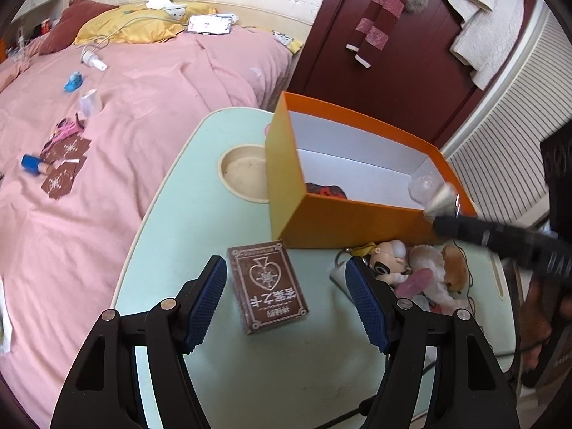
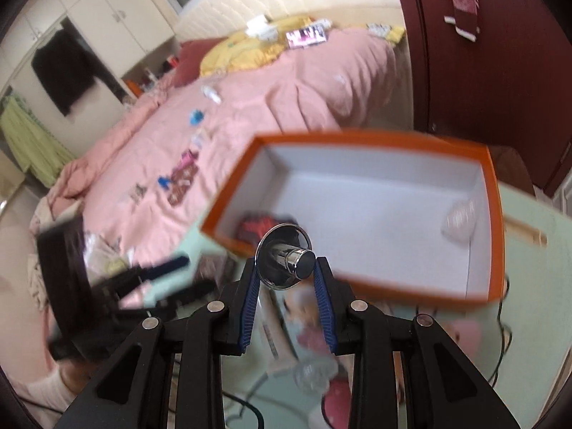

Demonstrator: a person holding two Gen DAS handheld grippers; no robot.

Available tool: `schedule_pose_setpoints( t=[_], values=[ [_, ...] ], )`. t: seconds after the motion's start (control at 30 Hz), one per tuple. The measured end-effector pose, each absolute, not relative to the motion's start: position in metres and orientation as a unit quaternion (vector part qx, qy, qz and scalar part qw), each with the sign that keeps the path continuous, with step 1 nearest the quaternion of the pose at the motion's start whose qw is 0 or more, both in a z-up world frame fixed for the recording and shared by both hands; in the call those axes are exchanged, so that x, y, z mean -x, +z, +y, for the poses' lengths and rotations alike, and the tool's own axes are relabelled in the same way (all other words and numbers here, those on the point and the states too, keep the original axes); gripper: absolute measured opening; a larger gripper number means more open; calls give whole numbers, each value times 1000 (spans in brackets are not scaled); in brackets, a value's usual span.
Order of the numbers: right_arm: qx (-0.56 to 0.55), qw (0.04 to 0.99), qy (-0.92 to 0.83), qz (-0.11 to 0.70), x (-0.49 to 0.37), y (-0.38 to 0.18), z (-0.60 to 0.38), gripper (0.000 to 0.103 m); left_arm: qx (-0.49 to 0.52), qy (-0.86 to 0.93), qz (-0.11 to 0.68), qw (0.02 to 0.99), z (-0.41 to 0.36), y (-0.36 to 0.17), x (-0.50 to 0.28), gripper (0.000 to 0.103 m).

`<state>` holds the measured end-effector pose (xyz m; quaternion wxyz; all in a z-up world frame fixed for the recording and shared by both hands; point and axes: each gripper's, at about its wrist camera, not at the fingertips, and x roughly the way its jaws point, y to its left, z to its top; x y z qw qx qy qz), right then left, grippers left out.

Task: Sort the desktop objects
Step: 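Set the silver knob on the table by the tube, open right tool, then reach the left tool into the box and grasp the bubble-wrapped ball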

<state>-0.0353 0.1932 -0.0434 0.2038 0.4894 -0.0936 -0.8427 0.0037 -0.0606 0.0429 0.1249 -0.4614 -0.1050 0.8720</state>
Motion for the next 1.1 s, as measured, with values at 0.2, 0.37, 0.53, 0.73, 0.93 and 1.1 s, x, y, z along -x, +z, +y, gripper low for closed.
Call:
schedule_pose_setpoints(
  t=[0.2,0.37,0.53,0.73,0.93,1.1],
  values=[
    [-510,190,-833,-100,22,-63,198,30,459,875,-89,128,-49,48,-4,70],
    [-509,190,-835,-88,17,-66,196,30,457,876,-82,131,-41,53,-6,70],
    [-490,208,-838,-116,12,-60,206,45,454,878,-79,130,-39,58,-4,70],
    [-449,203,-856,-158,-1,-52,231,58,443,885,-49,136,-36,71,8,70],
    [-438,134,-869,-187,-20,-59,259,58,420,891,-5,171,-13,100,42,70],
    [-461,79,-867,-173,-29,-74,272,58,429,879,41,203,31,113,78,70]
  ],
)
